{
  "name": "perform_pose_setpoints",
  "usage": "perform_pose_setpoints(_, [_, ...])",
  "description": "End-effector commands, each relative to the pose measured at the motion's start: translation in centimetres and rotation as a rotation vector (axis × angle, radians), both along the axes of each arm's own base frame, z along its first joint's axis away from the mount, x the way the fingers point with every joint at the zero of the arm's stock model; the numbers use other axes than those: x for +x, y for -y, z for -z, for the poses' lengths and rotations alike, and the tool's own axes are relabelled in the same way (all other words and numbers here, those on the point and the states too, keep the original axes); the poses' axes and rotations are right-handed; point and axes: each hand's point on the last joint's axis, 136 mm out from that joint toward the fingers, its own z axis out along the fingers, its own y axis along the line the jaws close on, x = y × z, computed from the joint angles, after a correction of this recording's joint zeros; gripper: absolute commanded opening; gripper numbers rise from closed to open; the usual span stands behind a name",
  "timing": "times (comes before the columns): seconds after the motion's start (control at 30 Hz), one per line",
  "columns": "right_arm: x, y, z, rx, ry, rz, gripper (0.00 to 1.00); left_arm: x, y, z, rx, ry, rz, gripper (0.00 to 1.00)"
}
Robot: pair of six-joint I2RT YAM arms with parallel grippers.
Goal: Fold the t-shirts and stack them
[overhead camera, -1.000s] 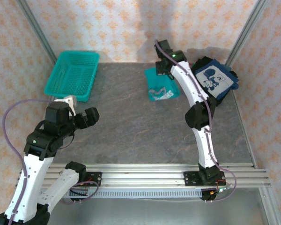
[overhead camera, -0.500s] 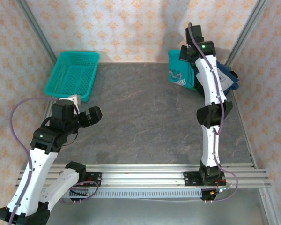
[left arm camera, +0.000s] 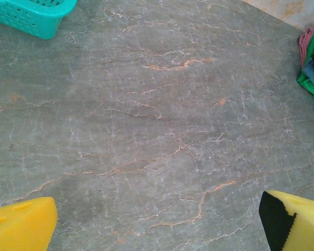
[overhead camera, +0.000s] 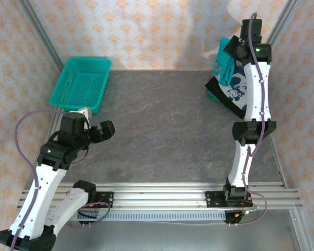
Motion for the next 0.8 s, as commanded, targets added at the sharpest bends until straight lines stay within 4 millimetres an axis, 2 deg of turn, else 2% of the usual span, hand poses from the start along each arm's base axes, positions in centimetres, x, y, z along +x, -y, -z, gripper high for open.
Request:
perform_pose_setpoints(0.0, [-0.3,0.4,-3.5,0.067,0.108,0.015,0.00,0.2,-0.1,-0.4,0.005,0.030,-0.001,1.00])
perform_pose_setpoints(0.47, [1.1,3.0,1.7,0.038,-0.005,0.005,0.00,0.1,-0.3,0.0,0.025,0.015,0.000,1.00])
perform_pose_setpoints(0.77, [-0.5,7.0,5.8,0.069,-0.078,0.075,0.00,0.0,-0.4,0.1,0.031,0.008,-0.006,1.00])
